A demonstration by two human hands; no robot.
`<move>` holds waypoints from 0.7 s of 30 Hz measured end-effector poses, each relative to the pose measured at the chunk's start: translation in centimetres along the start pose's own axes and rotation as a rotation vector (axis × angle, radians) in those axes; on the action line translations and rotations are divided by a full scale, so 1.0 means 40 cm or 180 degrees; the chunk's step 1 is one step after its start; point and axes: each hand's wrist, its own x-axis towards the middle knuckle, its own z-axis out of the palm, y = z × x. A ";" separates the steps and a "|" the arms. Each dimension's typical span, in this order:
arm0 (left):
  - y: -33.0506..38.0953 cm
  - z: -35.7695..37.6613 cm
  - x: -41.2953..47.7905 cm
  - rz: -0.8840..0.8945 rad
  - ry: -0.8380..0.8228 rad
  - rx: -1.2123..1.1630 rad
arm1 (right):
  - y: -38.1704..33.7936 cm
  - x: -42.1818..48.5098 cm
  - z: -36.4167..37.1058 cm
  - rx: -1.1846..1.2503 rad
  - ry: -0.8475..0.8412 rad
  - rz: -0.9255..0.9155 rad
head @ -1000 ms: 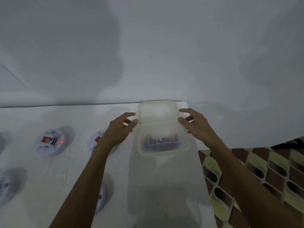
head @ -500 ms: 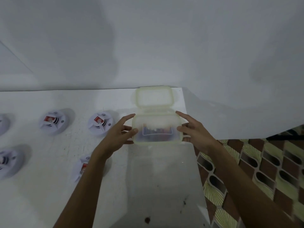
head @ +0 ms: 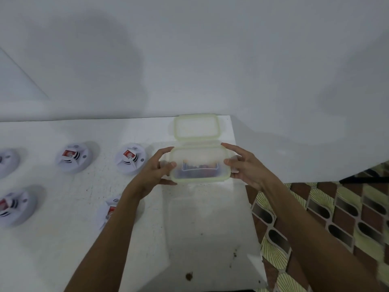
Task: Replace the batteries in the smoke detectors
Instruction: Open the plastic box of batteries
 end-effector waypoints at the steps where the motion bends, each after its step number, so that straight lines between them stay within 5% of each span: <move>1: -0.002 0.001 -0.003 -0.0021 -0.0001 0.0003 | -0.005 -0.004 -0.002 -0.0093 -0.0038 0.0026; 8: 0.005 -0.004 -0.010 -0.0223 -0.0068 0.0288 | -0.032 0.018 0.035 -0.1385 0.0347 -0.0357; 16: 0.016 -0.006 0.020 -0.0021 0.0111 -0.0010 | -0.027 0.031 0.050 -0.1803 0.0749 -0.0461; 21: -0.020 0.022 0.020 0.0340 0.0351 -0.0056 | -0.010 0.016 0.061 -0.2001 0.0486 -0.0402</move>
